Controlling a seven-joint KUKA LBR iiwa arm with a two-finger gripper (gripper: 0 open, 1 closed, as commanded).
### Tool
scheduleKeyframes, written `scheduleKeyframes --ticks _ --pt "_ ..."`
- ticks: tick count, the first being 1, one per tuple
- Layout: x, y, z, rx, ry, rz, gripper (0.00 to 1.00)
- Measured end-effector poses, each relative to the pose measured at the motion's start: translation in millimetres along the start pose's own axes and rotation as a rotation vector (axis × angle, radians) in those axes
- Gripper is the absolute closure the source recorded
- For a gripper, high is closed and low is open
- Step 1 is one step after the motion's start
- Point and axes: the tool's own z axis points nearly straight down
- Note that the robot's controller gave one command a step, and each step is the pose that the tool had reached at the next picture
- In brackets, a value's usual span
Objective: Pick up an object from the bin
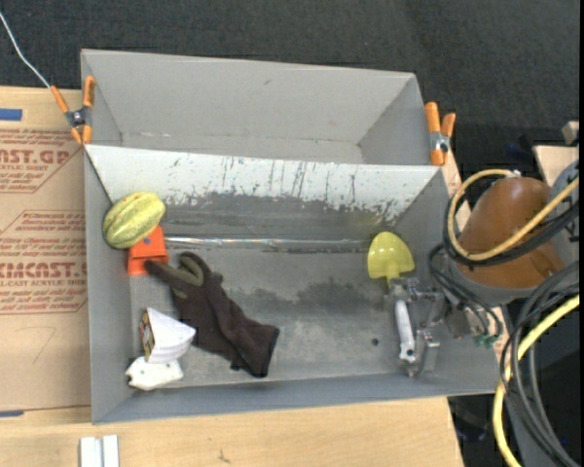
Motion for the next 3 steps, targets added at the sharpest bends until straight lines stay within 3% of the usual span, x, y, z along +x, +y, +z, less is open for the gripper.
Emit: scheduleKeyframes --ticks 1,2,3 --pt "1.7 -15 2 0.002 -0.003 -0.053 0.0" --pt "-5.8 5 7 -0.006 -0.004 -0.58 1.0" --pt "-5.8 5 7 -0.006 -0.004 -0.581 1.0"
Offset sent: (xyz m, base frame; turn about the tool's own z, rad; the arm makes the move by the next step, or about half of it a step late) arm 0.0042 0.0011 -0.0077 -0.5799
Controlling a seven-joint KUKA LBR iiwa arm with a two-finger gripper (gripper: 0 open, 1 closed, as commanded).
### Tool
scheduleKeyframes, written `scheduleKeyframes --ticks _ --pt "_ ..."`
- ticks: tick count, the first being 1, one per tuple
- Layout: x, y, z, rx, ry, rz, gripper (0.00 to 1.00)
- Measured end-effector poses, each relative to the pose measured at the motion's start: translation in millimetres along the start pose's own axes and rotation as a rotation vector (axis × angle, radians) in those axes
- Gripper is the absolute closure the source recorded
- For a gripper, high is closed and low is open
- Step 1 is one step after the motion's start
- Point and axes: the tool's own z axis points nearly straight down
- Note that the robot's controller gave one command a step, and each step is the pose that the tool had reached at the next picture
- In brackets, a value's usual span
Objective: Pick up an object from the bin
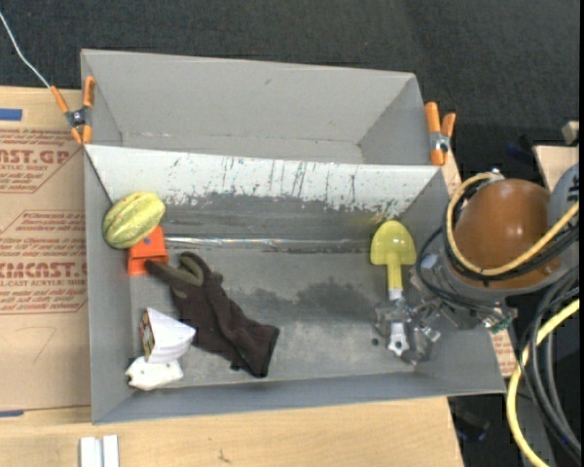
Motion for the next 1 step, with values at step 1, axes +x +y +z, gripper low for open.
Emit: scheduleKeyframes --ticks 1 --pt "-3.2 9.7 -87.8 -0.003 0.004 0.048 1.0"
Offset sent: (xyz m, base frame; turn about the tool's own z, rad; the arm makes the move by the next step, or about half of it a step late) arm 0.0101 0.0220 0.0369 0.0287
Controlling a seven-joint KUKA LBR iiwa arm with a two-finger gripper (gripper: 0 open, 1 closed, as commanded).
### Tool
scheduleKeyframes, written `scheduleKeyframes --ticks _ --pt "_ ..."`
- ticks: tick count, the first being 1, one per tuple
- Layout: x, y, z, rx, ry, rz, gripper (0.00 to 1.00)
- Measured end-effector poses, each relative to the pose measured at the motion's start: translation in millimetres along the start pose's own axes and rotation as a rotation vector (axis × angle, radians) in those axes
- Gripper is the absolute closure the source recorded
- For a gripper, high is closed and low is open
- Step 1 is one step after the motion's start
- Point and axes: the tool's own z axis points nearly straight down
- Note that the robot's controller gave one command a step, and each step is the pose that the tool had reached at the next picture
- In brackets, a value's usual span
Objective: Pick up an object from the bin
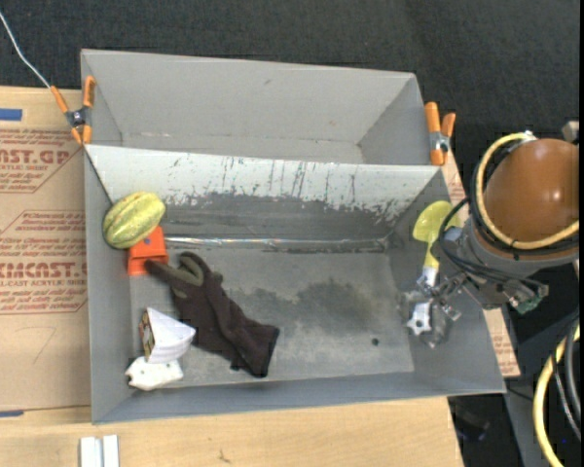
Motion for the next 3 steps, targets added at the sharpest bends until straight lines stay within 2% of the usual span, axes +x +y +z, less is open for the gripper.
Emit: scheduleKeyframes --ticks 1,2,3 --pt "-1.6 1 -16 0.001 -0.001 0.006 1.0" --pt "-1.6 6 -17 0.002 -0.004 -0.022 1.0" --pt "-3.7 19 -90 -0.002 0.0 0.019 1.0"
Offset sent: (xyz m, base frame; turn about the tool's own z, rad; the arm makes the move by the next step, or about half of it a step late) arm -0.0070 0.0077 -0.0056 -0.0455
